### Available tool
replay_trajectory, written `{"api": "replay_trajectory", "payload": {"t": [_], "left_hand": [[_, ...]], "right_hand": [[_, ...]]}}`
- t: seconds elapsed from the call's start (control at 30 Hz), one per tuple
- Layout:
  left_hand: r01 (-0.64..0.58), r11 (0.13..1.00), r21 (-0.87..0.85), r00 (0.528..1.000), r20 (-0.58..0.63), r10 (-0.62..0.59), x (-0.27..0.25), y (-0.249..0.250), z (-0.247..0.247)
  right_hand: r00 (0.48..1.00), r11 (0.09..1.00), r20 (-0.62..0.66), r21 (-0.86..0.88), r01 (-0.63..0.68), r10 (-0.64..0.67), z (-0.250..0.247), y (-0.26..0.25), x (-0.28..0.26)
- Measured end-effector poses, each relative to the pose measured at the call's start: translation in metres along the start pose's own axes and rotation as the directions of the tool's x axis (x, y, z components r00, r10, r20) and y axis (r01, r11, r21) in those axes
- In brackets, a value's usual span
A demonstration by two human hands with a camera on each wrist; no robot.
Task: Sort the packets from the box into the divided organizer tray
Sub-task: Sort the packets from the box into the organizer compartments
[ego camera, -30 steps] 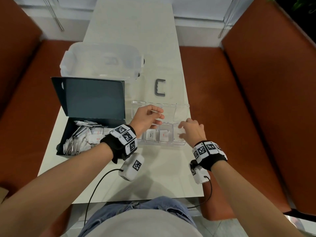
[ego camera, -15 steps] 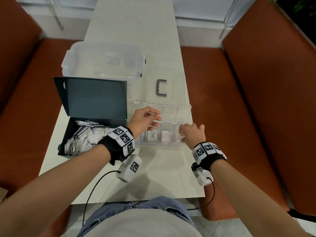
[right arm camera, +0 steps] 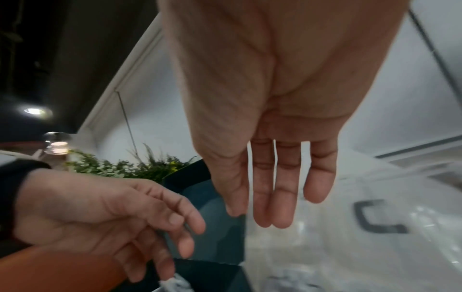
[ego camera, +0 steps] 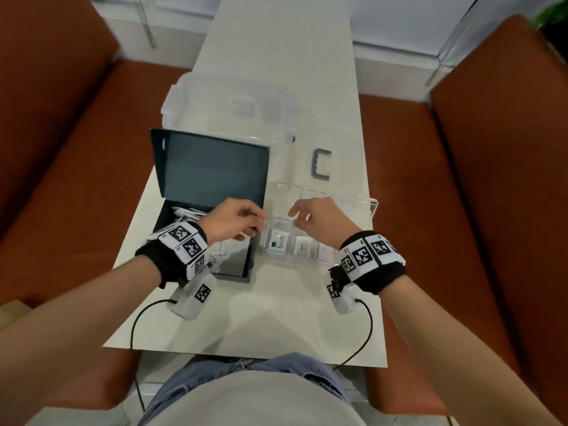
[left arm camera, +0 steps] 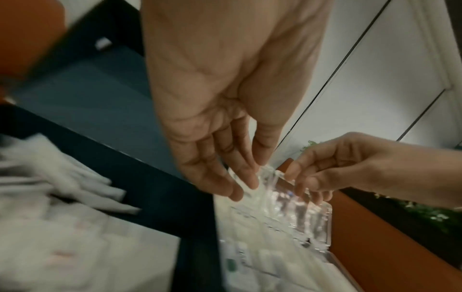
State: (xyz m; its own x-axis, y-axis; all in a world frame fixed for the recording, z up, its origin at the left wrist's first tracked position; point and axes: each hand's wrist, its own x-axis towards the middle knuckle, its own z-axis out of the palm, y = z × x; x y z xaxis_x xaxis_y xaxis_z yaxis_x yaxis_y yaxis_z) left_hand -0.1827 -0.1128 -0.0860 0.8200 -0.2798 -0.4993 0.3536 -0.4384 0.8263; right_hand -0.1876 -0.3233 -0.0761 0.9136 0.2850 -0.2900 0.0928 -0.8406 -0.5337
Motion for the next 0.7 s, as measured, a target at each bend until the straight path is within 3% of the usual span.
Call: {"api": "replay_trajectory", "payload": {"t": [0.17,0.27,0.47,0.53,0.7], "left_hand": [[0.026,0.968,0.249,0.995,-0.095,-0.002,-0.002,-0.036,-0.054],[0.034,0.875,0.483,0.993,-0.118,0.026,0.001,-0.053,-0.073],[0.143,0.649,0.748,0.988,-0.064,-0.144,0.006,-0.077,-0.081],[0.146,0.601,0.786,0.984,-0.054,-0.169,0.005,-0.083,-0.080],[0.232,0.644,0.729,0.970,-0.121,-0.212,0.003,-0.090,-0.079]], "right_hand": [[0.981,0.994,0.159,0.014,0.111,-0.112,0.037,-0.058,0.033],[0.966,0.992,0.237,-0.042,0.118,-0.104,0.063,-0.081,0.051],[0.932,0.976,0.362,-0.209,0.068,0.012,0.114,-0.099,0.073],[0.927,0.966,0.369,-0.256,0.035,0.064,0.125,-0.101,0.080],[0.912,0.952,0.378,-0.304,-0.039,0.159,0.139,-0.101,0.092]]}}
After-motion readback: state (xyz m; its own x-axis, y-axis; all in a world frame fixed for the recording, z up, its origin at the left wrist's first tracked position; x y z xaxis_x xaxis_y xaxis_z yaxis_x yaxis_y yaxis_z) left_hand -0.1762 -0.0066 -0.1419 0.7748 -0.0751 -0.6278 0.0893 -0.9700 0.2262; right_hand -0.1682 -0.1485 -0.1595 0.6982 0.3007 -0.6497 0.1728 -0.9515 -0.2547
